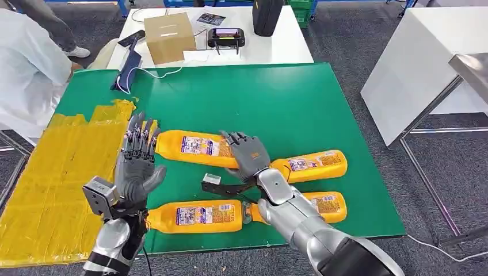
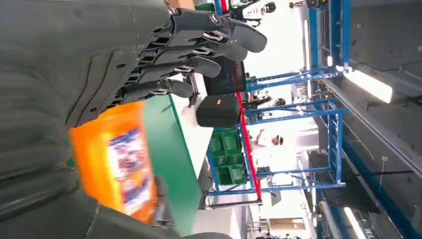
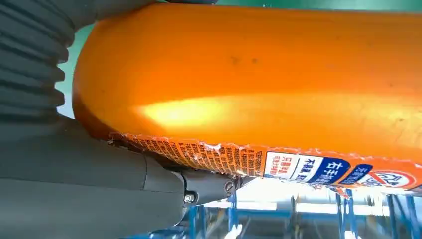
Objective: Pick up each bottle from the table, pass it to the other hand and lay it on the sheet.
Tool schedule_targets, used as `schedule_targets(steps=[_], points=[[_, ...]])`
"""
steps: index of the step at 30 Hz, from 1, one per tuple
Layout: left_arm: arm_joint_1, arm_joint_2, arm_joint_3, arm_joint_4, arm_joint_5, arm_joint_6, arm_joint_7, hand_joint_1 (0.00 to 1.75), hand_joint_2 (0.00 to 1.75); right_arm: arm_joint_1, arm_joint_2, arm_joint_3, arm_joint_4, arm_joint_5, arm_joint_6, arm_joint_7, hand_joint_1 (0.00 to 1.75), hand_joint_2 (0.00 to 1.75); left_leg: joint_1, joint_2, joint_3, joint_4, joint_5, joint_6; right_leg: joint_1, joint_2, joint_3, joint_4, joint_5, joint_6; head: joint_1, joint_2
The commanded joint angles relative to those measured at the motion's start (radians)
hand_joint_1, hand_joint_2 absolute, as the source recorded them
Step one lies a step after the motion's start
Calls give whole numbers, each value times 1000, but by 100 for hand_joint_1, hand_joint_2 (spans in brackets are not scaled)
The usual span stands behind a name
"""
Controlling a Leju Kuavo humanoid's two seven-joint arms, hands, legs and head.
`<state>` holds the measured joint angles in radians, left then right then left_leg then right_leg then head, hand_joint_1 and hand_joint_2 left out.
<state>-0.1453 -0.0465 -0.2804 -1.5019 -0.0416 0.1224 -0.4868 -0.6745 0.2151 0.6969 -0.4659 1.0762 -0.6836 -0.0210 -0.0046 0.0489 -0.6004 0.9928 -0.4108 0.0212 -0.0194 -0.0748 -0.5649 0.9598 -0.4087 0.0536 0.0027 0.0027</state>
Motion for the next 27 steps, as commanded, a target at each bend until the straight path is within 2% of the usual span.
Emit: schedule_targets(steps=[1,2,4,5,8,9,11,18,24,27], points=[[-2,-8,-9,1,-12,-3,9,0,175,91,-55,-150,-285,65,-15,-36,175,175,2,-5,0,1,-1,-1,1,3,2,0,-1,-2,1,0],[0,-9,-9,-1,-15,-4,9,0,175,119,-54,-185,-352,88,-15,-51,175,175,2,-6,1,2,-2,-2,1,6,2,2,-2,-3,0,0],[17,-11,-7,-20,-36,-3,11,0,175,229,-20,-328,-541,100,-15,-170,175,175,2,-6,0,1,-1,-2,1,4,2,0,-2,-3,0,0],[30,-10,-5,-35,-46,0,11,0,175,259,-22,-327,-588,66,-15,-185,175,175,1,-5,-1,0,0,-1,0,1,1,0,-1,-2,0,0],[71,-8,4,-84,-82,11,16,0,175,346,-80,-283,-746,1,23,-98,175,175,1,-4,0,0,-2,-1,1,3,2,0,-2,-2,0,0],[89,-7,9,-110,-97,12,13,0,175,374,-94,-292,-780,-61,71,-70,175,175,1,-5,1,0,-3,-1,0,4,3,0,-3,-2,0,0],[98,-4,5,-131,-111,6,11,0,175,396,-110,-311,-790,-88,77,-62,175,175,2,-9,1,1,-3,-2,1,3,4,0,-4,-2,0,0],[77,5,-55,-171,-155,-25,11,0,175,412,-101,-375,-736,-205,112,-109,175,175,1,-5,-4,1,-1,-1,0,3,-2,0,-1,-2,0,0],[76,9,-68,-168,-155,-28,16,0,175,420,-86,-352,-735,-207,131,-115,175,175,2,-6,-1,1,-2,-2,1,6,0,0,-3,-3,0,0],[77,12,-65,-162,-144,-34,21,0,175,432,-85,-313,-753,-220,147,-147,175,175,0,-4,-3,0,-1,-1,0,3,-2,0,-1,-2,0,0]])
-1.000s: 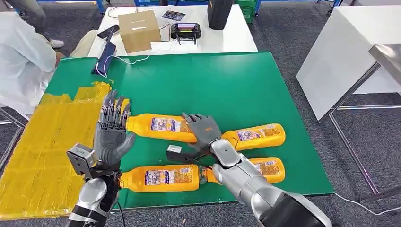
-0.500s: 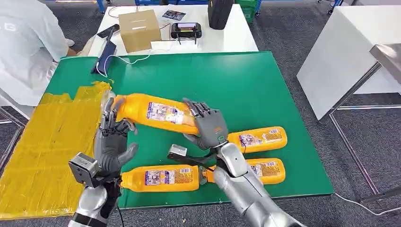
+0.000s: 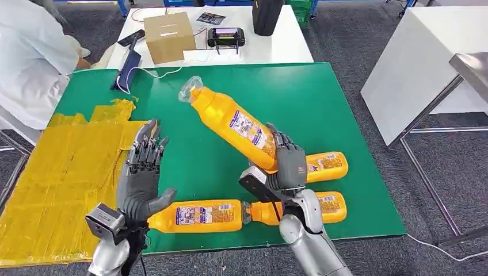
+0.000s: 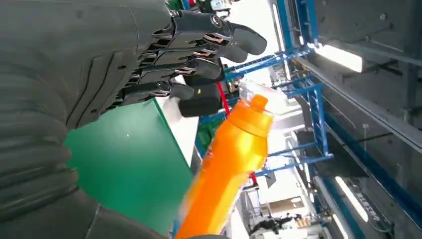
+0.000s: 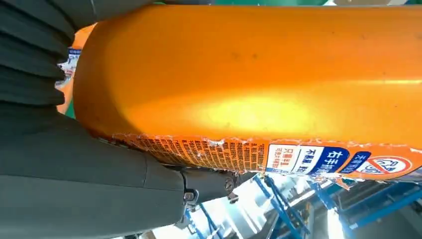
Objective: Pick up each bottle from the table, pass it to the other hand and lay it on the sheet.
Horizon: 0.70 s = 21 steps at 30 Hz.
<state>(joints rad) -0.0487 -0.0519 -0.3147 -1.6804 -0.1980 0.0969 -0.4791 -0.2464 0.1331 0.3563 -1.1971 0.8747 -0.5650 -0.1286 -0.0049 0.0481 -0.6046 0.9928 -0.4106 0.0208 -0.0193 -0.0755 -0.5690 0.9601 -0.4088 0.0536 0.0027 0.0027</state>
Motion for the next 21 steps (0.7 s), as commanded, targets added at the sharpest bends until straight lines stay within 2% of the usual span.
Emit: schedule_targets(steps=[1,4,6,7,9,15,16,21], points=[[-20,17,-30,19,13,-8,13,0,175,7,-3,34,-27,-18,29,-39,175,175,2,-4,3,1,-2,-2,1,6,4,0,-2,-2,0,0],[-41,21,-31,43,43,-26,25,0,175,6,-11,101,-33,-12,41,-73,175,175,2,-3,2,0,-2,-1,1,5,3,0,-2,-2,0,0],[-70,23,-35,72,64,-37,38,0,175,11,-3,161,-43,-34,33,-115,175,175,1,-2,1,0,-1,-1,0,4,2,0,-1,-2,0,0],[-82,22,-36,89,80,-42,52,0,175,13,-3,193,-54,-37,23,-133,175,175,2,-4,4,1,-3,-2,1,8,4,1,-3,-3,0,0],[-98,20,-33,115,99,-39,65,0,175,25,1,251,-78,-38,-2,-153,175,175,1,-3,2,0,-1,-2,1,4,1,0,-1,-2,0,0],[-105,11,-27,171,162,-45,89,0,175,30,-1,336,-90,-22,-37,-160,175,175,2,-4,4,0,-2,-2,1,6,4,0,-2,-3,0,0],[-107,12,-29,176,164,-46,88,0,175,30,1,341,-87,-25,-39,-157,175,175,1,-3,2,-1,-1,-1,0,3,2,0,-1,-1,0,0],[-107,14,-31,173,169,-47,88,0,175,22,-2,350,-75,-26,-38,-157,175,175,1,-3,2,0,-1,-1,0,4,2,0,-1,-2,0,0]])
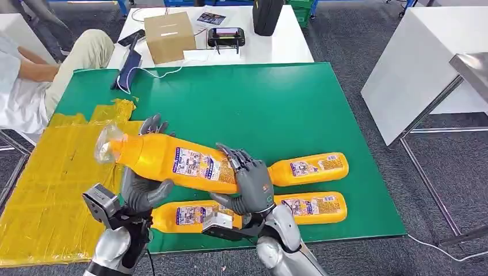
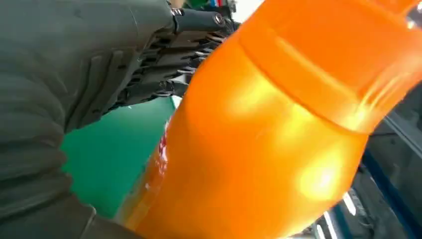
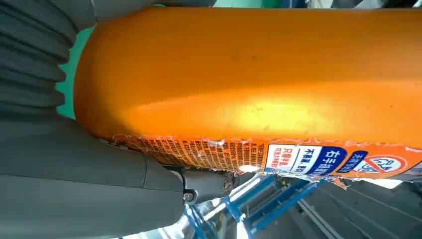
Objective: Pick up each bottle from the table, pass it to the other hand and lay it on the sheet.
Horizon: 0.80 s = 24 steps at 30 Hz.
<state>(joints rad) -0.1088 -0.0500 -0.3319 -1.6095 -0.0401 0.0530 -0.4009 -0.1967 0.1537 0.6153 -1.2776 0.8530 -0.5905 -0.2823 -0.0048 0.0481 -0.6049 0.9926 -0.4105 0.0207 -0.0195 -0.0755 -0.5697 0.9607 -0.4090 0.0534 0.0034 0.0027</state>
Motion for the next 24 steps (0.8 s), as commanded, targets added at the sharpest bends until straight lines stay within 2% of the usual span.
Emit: schedule_targets(steps=[1,8,14,15,16,17,24], points=[[-48,12,-11,101,19,-3,10,0,175,-32,-23,98,15,-4,-11,-2,175,175,1,-3,3,0,-1,-2,0,5,4,0,-1,-2,0,0],[-19,19,11,37,64,-4,-9,0,175,-87,-10,151,165,-8,70,56,175,175,2,-1,4,-1,-1,-2,1,7,4,-1,-1,-3,0,0],[-4,19,17,16,68,-1,-12,0,175,-87,-10,155,178,-14,79,60,175,175,2,-1,4,0,-2,-2,1,7,4,-1,-1,-2,-1,0],[-4,19,17,16,68,-1,-12,5,175,-87,-10,155,178,-14,79,60,175,175,2,-2,3,0,-2,-1,1,6,4,-1,-1,-2,0,0],[-4,12,22,17,76,3,-18,136,175,-86,-12,154,171,-27,95,67,175,175,2,-3,4,0,-2,-2,1,7,5,0,-2,-3,0,0],[-3,10,25,13,81,6,-23,175,175,-87,-13,156,175,-32,108,71,175,175,1,-2,2,0,-1,-1,1,4,3,-1,-1,-2,0,0],[-9,3,14,-15,111,4,-29,175,175,-83,-14,146,205,-37,115,82,175,175,2,-4,3,0,-1,-2,1,5,4,0,-1,-3,0,0]])
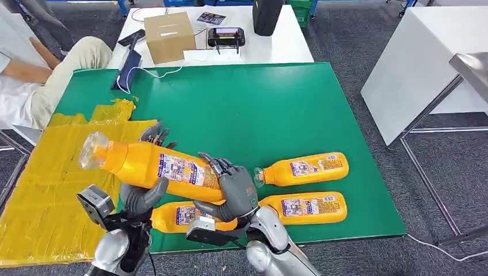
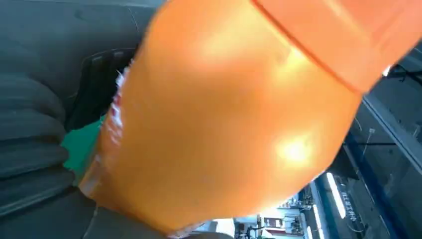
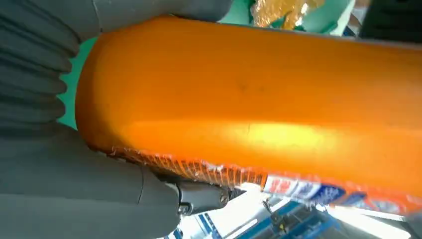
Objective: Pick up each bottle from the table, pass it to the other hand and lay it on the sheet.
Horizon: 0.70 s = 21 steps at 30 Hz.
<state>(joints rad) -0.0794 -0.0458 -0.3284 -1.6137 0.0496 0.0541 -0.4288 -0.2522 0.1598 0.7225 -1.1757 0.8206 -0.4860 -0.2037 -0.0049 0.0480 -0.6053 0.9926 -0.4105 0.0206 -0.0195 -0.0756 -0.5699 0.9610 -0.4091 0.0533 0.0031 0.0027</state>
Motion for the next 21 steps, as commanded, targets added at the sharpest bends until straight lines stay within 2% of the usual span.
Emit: schedule_targets(steps=[1,7,8,11,12,13,15,17,18,21], points=[[-39,-1,9,-13,22,3,-1,175,175,-24,-21,35,98,-7,6,0,175,175,3,-5,4,0,-2,-2,1,6,5,-1,-2,-3,0,0],[-35,-2,5,-14,24,6,-2,175,175,-1,-33,21,52,-26,-5,-10,175,175,2,-5,3,0,-1,-1,1,4,4,-1,-2,-2,0,0],[-33,-3,3,-13,25,6,-2,175,175,8,-38,15,31,-38,-7,-16,175,175,1,-2,1,0,0,-1,0,2,1,-1,-1,-1,0,0],[-21,-2,-26,-2,0,14,-7,175,175,53,-56,-15,-73,-86,-12,-45,175,175,2,-6,3,0,-1,-1,1,3,4,-1,-2,-2,0,0],[-15,-6,-38,5,-29,41,-21,175,175,74,-64,-29,-125,-134,-7,-71,119,175,1,-4,1,0,0,-1,0,1,2,-1,-1,-1,0,0],[-13,-7,-45,9,-45,57,-28,175,175,91,-70,-44,-167,-171,-9,-91,12,175,2,-7,3,0,-2,-1,1,2,4,-1,-2,-2,0,0],[-10,-6,-54,14,-58,74,-34,175,175,117,-85,-60,-230,-197,-9,-107,0,175,2,-8,3,1,-2,-1,1,2,5,0,-3,-2,0,0],[-6,-3,-56,12,-73,93,-37,175,175,136,-100,-75,-280,-238,1,-120,0,175,0,-4,0,0,0,-1,0,0,1,0,-1,-1,0,0],[-3,-1,-55,12,-73,93,-37,175,175,135,-104,-77,-283,-242,4,-121,0,175,2,-8,3,1,-3,-1,1,3,4,0,-3,-2,0,0],[-7,2,-60,14,-93,110,-37,175,175,155,-105,-97,-321,-284,4,-143,0,175,1,-5,2,1,-2,-1,0,4,2,0,-2,-2,0,0]])
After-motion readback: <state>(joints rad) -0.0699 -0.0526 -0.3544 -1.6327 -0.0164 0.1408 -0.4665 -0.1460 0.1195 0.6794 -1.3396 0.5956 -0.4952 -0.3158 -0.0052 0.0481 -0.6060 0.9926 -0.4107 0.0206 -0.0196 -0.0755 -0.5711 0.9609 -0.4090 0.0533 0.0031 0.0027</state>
